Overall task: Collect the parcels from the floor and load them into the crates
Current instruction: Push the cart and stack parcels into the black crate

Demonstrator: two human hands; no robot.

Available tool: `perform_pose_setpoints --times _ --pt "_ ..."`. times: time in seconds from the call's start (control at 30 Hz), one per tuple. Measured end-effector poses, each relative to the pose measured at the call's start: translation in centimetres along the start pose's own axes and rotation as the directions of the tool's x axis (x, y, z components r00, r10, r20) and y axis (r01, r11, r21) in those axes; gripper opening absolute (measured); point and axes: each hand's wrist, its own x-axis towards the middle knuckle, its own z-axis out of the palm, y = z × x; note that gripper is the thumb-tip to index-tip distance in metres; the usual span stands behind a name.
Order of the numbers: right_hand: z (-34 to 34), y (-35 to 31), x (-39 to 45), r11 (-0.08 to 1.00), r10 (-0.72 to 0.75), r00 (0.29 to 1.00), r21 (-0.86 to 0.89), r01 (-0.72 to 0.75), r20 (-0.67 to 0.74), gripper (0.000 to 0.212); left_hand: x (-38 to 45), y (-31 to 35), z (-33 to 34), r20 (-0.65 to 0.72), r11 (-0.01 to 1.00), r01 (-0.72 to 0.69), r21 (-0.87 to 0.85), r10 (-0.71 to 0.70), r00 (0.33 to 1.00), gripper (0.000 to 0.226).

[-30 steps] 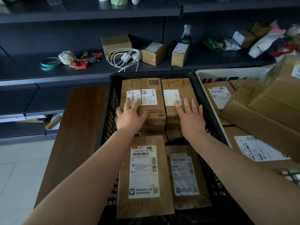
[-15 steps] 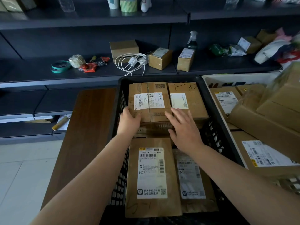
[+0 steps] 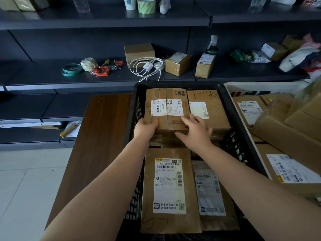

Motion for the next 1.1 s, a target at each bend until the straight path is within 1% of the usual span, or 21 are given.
perform_pose_setpoints --times 0.03,0.07,0.13,0.2,0.3,0.4,0.47,0.5,0.57,0.63,0.67,0.7,0.73,0.8,0.83,0.87,0.9,0.93,0.97,1.03,1.1 --pt "-0.2 -0.3 0.2 0.973 0.062 0.998 0.225 -0.061 0.003 0.062 -0.4 0.2 -0.1 -0.001 0.999 -0.010 -0.037 0.010 1.000 0.042" --pt "-0.5 -0.7 0.4 0.894 0.105 0.994 0.437 -0.100 0.012 0.058 -0.9 0.7 -0.3 0.001 0.998 -0.038 -0.044 0.038 0.999 0.042" --pt "-1.6 -1.5 0.0 0.721 0.140 0.990 0.684 -0.111 0.012 0.053 -2.3 2.0 -1.0 0.011 0.993 -0.117 -0.030 0.117 0.993 0.039" --pt "-3.4 -2.7 -0.7 0.611 0.139 0.989 0.790 -0.053 -0.041 0.050 -4.3 3.9 -1.8 0.002 0.976 -0.213 -0.049 0.213 0.977 0.037" --pt "-7.3 -4.1 -1.5 0.562 0.160 0.961 0.821 0.100 -0.226 0.047 -7.2 7.3 -2.3 -0.019 0.908 -0.411 -0.085 0.411 0.911 0.039" --pt "-11.5 -3.7 -2.1 0.577 0.230 0.879 0.786 0.223 -0.418 0.045 -8.6 10.2 -0.7 0.052 0.868 -0.485 -0.108 0.492 0.869 0.042" --pt "-12.9 -1.7 -1.8 0.691 0.245 0.835 0.693 0.205 -0.492 0.042 -8.4 10.7 1.2 0.112 0.884 -0.453 -0.120 0.465 0.878 0.042" --pt "-13.0 -0.6 -1.6 0.771 0.239 0.839 0.621 0.143 -0.490 0.042 -7.9 10.2 2.2 0.136 0.895 -0.434 -0.098 0.444 0.885 0.041" --pt "-12.1 1.5 -1.3 0.907 0.212 0.902 0.419 -0.039 -0.375 0.043 -7.0 8.6 3.5 0.229 0.922 -0.386 -0.006 0.377 0.897 0.039" --pt "-10.7 2.7 -1.4 0.973 0.206 0.946 0.157 -0.170 -0.252 0.046 -6.5 7.0 3.9 0.368 0.931 -0.355 0.083 0.302 0.879 0.041" --pt "-10.3 2.6 -1.7 0.980 0.196 0.942 0.041 -0.192 -0.272 0.048 -6.1 6.6 3.7 0.400 0.935 -0.343 0.085 0.283 0.872 0.042" --pt "-10.0 2.1 -2.2 0.987 0.133 0.922 -0.036 -0.157 -0.362 0.049 -5.6 6.5 3.3 0.391 0.940 -0.337 0.056 0.290 0.873 0.042" --pt "-10.0 1.3 -2.9 0.997 0.007 0.879 -0.070 -0.045 -0.477 0.048 -5.0 6.5 2.7 0.337 0.937 -0.348 0.018 0.322 0.885 0.042" --pt "-9.8 -0.7 -4.1 0.942 -0.299 0.765 -0.046 0.334 -0.571 0.039 -3.3 6.2 1.5 0.176 0.921 -0.390 -0.009 0.386 0.906 0.035" --pt "-9.2 -1.7 -4.5 0.880 -0.411 0.761 -0.001 0.475 -0.502 0.033 -2.4 5.7 1.1 0.118 0.916 -0.401 0.030 0.395 0.911 0.033" --pt "-8.3 -2.7 -4.8 0.847 -0.467 0.803 0.072 0.526 -0.370 0.029 -1.7 5.0 0.9 0.103 0.911 -0.399 0.104 0.390 0.915 0.032" --pt "-7.2 -3.5 -4.9 0.867 -0.445 0.875 0.153 0.474 -0.190 0.028 -1.0 4.0 0.9 0.119 0.898 -0.388 0.207 0.371 0.921 0.032" --pt "-6.1 -3.9 -4.6 0.914 -0.353 0.936 0.214 0.344 0.003 0.031 -0.4 3.0 1.1 0.158 0.871 -0.379 0.313 0.346 0.925 0.034" --pt "-5.0 -4.1 -4.1 0.958 -0.209 0.963 0.232 0.167 0.173 0.036 0.1 2.1 1.5 0.213 0.834 -0.371 0.409 0.308 0.927 0.036" --pt "-2.9 -3.4 -2.8 0.979 0.008 0.922 0.184 -0.085 0.386 0.045 0.7 0.9 2.6 0.354 0.735 -0.373 0.566 0.192 0.915 0.039" --pt "-1.5 -2.1 -2.0 0.971 0.122 0.866 0.124 -0.206 0.485 0.047 0.4 0.7 3.7 0.499 0.593 -0.415 0.690 0.024 0.866 0.043"
